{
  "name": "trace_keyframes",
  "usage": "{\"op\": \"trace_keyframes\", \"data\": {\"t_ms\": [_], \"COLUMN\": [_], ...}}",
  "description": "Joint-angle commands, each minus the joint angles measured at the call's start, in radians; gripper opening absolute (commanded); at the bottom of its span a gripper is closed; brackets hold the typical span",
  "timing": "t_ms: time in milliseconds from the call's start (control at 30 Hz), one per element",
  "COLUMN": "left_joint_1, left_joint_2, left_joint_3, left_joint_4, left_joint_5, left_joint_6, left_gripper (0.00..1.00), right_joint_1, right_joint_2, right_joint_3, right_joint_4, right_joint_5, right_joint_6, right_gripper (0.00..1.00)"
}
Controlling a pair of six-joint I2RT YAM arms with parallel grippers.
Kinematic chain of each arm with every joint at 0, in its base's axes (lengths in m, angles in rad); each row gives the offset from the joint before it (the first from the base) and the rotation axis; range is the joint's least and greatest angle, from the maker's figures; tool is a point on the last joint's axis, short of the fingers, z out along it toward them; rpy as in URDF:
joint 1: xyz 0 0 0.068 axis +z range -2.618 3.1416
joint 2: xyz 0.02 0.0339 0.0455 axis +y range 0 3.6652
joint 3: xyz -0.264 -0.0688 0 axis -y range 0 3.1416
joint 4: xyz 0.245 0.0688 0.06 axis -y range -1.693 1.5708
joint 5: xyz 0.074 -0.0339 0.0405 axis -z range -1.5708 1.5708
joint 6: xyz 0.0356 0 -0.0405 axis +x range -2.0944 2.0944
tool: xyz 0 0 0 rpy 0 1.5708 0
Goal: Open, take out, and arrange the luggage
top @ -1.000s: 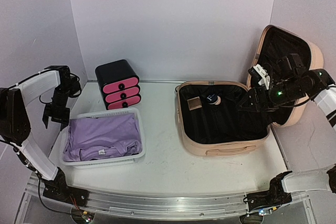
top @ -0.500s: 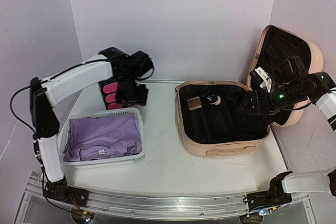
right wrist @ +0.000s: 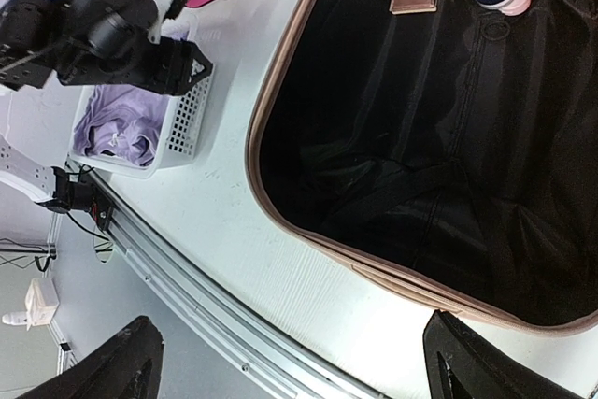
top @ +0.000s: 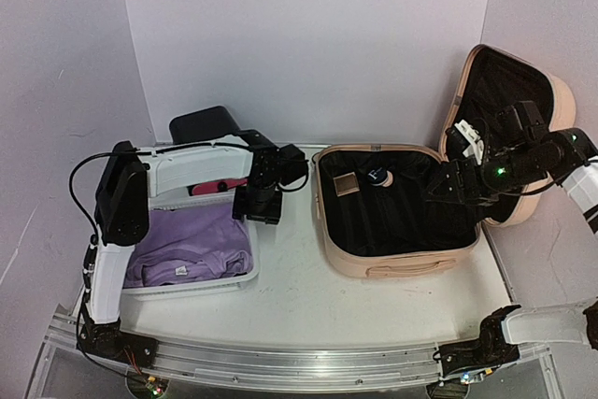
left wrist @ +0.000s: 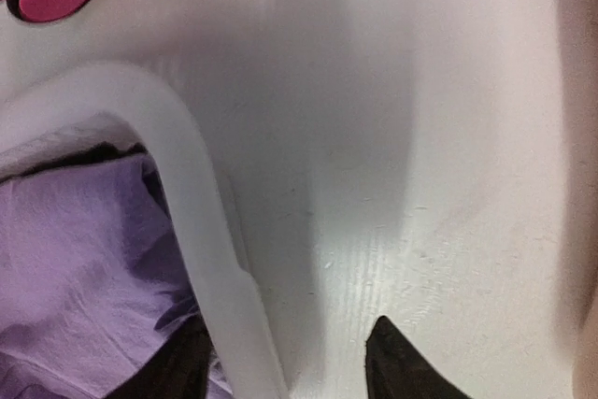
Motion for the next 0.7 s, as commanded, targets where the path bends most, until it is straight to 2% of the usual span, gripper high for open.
{"op": "trace_keyframes", "data": {"t_ms": [0, 133, 333, 467, 533, 667], "left_joint_1": [0.017, 0.033, 0.055, 0.07, 0.07, 0.069], "left_joint_2": [-0.097, -0.215, -0.403, -0.463, -0.464, -0.476], "left_joint_3": [-0.182, -0.356, -0.596, -0.655, -0.64, -0.508], "left_joint_4": [-0.03, -0.04, -0.062, -0.064, -0.067, -0.075], "left_joint_5": [-0.057, -0.088, -0.093, -0.073, -0.048, 0.02], "left_joint_6": [-0.041, -0.007, 0.061, 0.06, 0.065, 0.12], "left_gripper": [0.46, 0.31, 0.3, 0.29, 0.36, 0.76], "right_joint_1": [-0.004, -0.004, -0.004, -0.004, -0.004, -0.003], "right_joint_2": [0.013, 0.029, 0.058, 0.068, 0.074, 0.075], "right_joint_3": [0.009, 0.0, -0.009, -0.015, -0.016, -0.025], "right_joint_4": [0.022, 0.041, 0.055, 0.063, 0.063, 0.063], "right_joint_5": [-0.006, -0.016, -0.026, -0.027, -0.029, -0.021], "right_joint_6": [0.003, 0.0, -0.015, -0.019, -0.019, -0.018], "right_gripper": [0.98, 0.98, 0.98, 0.98, 0.98, 0.98]}}
